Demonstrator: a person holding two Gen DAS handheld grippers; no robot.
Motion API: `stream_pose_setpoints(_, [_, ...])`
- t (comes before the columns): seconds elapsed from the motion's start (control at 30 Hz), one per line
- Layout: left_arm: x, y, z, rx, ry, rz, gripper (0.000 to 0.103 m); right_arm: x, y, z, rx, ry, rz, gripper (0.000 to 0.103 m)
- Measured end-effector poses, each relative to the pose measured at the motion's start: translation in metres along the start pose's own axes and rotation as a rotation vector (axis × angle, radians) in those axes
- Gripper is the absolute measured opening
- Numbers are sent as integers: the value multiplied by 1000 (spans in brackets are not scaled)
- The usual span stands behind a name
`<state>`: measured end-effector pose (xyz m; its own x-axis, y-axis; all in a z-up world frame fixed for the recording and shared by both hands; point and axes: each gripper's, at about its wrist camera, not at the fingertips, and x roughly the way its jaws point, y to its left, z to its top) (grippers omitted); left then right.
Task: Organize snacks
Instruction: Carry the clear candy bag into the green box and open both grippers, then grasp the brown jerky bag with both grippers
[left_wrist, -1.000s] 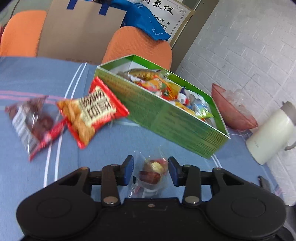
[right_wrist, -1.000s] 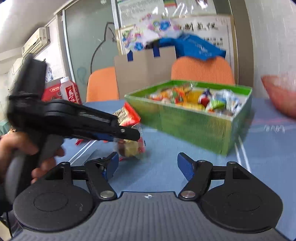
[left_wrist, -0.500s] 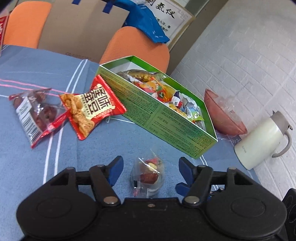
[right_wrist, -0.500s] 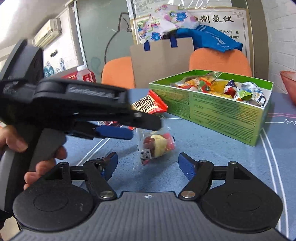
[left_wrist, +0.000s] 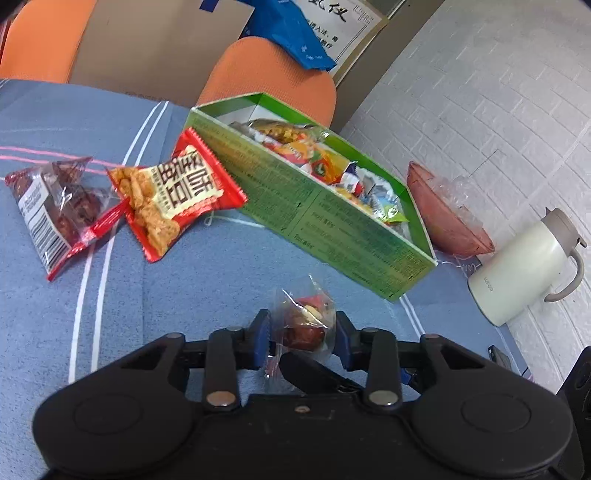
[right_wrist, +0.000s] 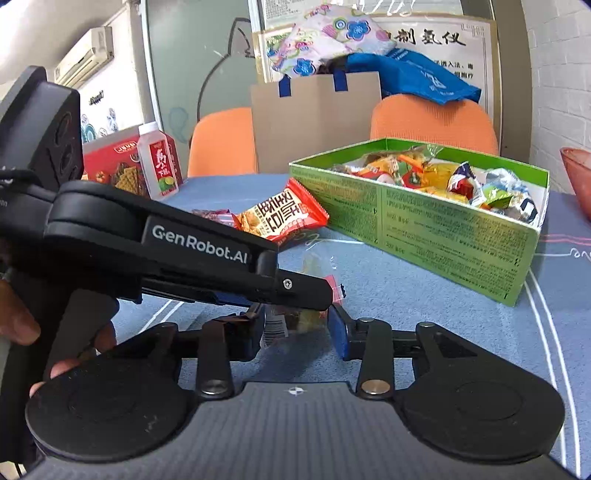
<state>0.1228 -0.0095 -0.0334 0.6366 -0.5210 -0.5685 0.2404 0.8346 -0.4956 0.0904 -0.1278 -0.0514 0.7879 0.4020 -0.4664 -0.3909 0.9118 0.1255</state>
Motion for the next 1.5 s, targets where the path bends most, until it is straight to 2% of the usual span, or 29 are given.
stream_pose_setpoints(0.27, [-5, -43, 34, 111, -79, -27, 88, -19, -13, 26, -13, -143, -46, 65])
stream_pose_setpoints(0.57, [26, -73, 84, 178, -139, -82, 88, -10, -50, 60, -20, -276, -122, 65])
stream_pose_setpoints(0.7, [43, -81, 101, 184, -161, -93, 88, -1, -66, 74, -19, -309, -147, 64])
stream_pose_setpoints(0.87, [63, -81, 114, 213, -175, -69, 91, 17, -81, 83, -11, -327, -164, 64])
stream_pose_setpoints(0.9, [69, -79, 113, 221, -171, -56, 100, 23, -82, 82, -23, -329, -176, 63])
stream_pose_setpoints(0.97, [78, -70, 109, 221, -152, -7, 103, 38, -85, 76, -39, -304, -221, 64])
stream_pose_setpoints(1.03, [77, -58, 99, 188, -177, 61, 103, 50, -89, 70, -33, -228, -240, 82])
stream_pose_setpoints(1.07, [72, -51, 95, 172, -182, 55, 103, 50, -90, 64, -23, -220, -234, 90])
stream_pose_setpoints(1.13, [58, -39, 89, 134, -193, 23, 103, 39, -90, 54, 2, -252, -220, 98])
stream_pose_setpoints(1.17, [51, -35, 87, 114, -202, 31, 103, 34, -90, 53, 14, -259, -223, 103])
stream_pose_setpoints(1.3, [16, -23, 73, 64, -233, 34, 103, 16, -85, 53, 63, -280, -206, 103])
stream_pose_setpoints(1.5, [-31, 7, 35, -1, -232, 128, 103, -6, -67, 42, 135, -272, -68, 103])
